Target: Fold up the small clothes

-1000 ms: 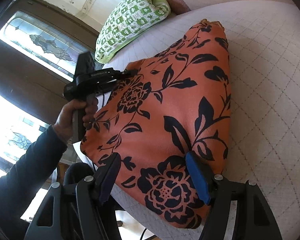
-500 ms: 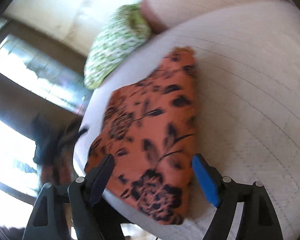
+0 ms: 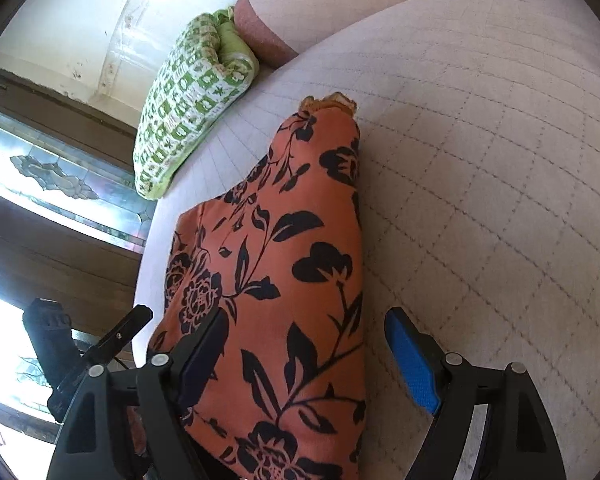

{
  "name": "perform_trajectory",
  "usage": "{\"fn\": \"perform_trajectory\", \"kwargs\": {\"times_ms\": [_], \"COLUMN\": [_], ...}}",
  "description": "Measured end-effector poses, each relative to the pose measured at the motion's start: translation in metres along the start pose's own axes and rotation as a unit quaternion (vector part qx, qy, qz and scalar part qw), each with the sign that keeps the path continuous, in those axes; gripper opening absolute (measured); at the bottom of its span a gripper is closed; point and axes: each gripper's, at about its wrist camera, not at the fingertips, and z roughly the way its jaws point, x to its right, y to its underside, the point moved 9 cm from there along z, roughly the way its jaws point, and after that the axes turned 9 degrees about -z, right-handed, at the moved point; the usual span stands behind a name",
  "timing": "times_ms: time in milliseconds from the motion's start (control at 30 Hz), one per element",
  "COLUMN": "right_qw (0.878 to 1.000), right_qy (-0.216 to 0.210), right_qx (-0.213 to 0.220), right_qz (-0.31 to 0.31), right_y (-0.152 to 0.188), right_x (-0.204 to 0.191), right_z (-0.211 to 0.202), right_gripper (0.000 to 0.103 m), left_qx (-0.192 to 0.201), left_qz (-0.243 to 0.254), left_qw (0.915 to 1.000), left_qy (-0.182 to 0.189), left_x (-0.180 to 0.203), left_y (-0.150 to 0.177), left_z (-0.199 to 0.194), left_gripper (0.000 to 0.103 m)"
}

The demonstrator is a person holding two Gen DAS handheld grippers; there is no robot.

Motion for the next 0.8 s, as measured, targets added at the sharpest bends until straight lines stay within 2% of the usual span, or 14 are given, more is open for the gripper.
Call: {"fn": "perform_trajectory", "kwargs": {"times_ms": [267, 333, 467, 500, 533, 667, 733, 800], "right_qw": [1.0, 0.999, 0.998, 0.997, 0.996, 0.995, 0.995, 0.995], "right_qy": [0.003, 0.016, 0.026, 0.024, 0.034, 0.05, 0.051, 0.049], "right_qx": [-0.021, -0.033, -0.038, -0.042, -0.045, -0.053, -0.052, -0.044], "right_qz": [-0.011, -0.026, -0.042, -0.052, -0.067, -0.075, -0.075, -0.08], "right_y": [0.001, 0.003, 0.003, 0.003, 0.003, 0.002, 0.002, 0.0], "right_x": [-0.006, -0.007, -0.012, -0.018, -0.021, -0.023, -0.024, -0.028], "right_z": [0.026, 0.032, 0.039, 0.04, 0.041, 0.045, 0.044, 0.038], "right_gripper": [0.083, 0.083, 0.082, 0.078, 0.076, 0.068, 0.06, 0.052], "left_qx": [-0.03, -0.05, -0.067, -0.065, -0.072, -0.078, -0.083, -0.073], "left_qz": [0.007, 0.005, -0.034, -0.028, -0.022, -0.038, -0.052, -0.047], "left_qw": [0.9995, 0.9987, 0.9968, 0.997, 0.996, 0.9944, 0.9925, 0.9934], "left_qy": [-0.003, -0.004, 0.026, 0.032, 0.048, 0.06, 0.073, 0.075], "left_x": [-0.001, -0.005, -0.012, -0.011, -0.006, -0.01, -0.011, -0.009], "left_y": [0.011, 0.019, 0.026, 0.027, 0.029, 0.033, 0.034, 0.031], "left_z": [0.031, 0.045, 0.056, 0.056, 0.057, 0.064, 0.063, 0.055], "left_gripper": [0.081, 0.081, 0.08, 0.068, 0.06, 0.051, 0.033, 0.028]}}
